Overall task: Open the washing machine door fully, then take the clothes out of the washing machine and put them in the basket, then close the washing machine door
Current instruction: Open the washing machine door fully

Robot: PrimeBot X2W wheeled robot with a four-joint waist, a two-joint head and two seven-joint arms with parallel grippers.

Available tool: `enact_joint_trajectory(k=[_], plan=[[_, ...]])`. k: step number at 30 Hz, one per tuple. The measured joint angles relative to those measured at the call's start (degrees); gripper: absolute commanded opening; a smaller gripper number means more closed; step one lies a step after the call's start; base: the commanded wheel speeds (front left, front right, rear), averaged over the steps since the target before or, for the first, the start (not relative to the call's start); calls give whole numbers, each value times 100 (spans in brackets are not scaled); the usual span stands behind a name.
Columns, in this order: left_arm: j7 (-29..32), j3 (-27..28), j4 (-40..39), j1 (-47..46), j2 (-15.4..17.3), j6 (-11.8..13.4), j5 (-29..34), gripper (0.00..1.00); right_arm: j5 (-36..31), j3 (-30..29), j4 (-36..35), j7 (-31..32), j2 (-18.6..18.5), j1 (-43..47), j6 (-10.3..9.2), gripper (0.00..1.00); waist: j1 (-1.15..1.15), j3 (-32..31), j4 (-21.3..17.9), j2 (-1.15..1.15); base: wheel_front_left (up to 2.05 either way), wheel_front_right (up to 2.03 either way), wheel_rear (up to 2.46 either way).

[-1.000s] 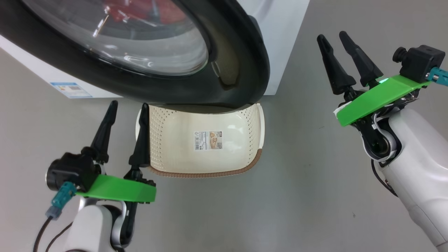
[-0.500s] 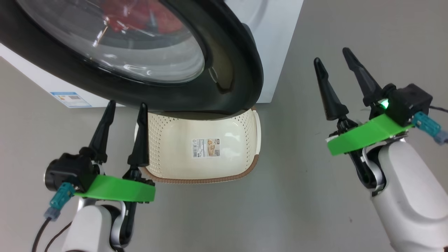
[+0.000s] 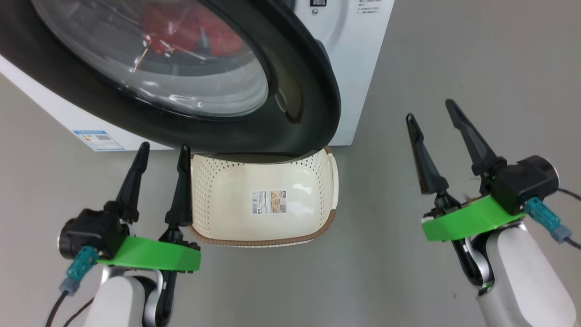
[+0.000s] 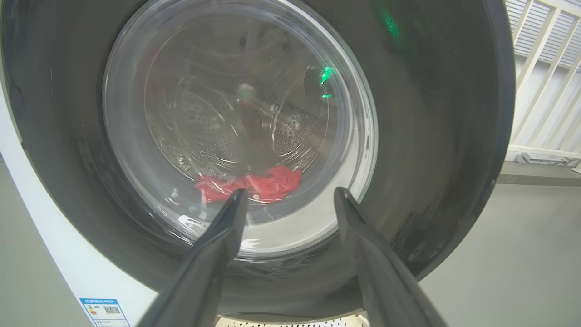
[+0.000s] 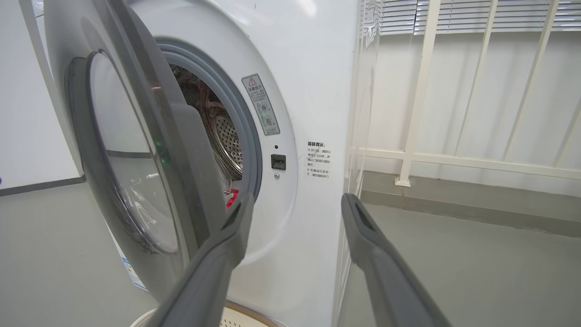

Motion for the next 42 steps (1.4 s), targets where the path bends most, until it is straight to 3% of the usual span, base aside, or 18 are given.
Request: enact_joint_trajectory(k=[24,26,27,29,30,34,42], plan=[[0,23,-52,120,1,0,-3,100,-30,-88,-75,0,86,292,0,100,0,-9,-30,0,0,0,0],[0,31,-52,120,1,0,-3,100,-30,-62,-73,0,86,292,0,49,0,1,-35,0,0,0,0],[0,34,-52,120,1,0,-3,100,-29,-44,-73,0,86,292,0,40,0,7,-37,0,0,0,0],[0,41,-52,120,1,0,-2,100,29,18,-68,0,87,291,0,10,0,21,-42,0,0,0,0],[0,43,-52,120,1,0,-2,100,73,51,-67,0,87,286,0,0,0,30,-44,0,0,0,0],[0,46,-54,119,1,0,-2,100,530,85,-33,1,89,257,0,0,0,58,-45,0,0,0,0],[0,45,-73,113,2,2,0,100,2861,521,555,0,82,-533,0,0,0,132,-16,0,0,0,0]])
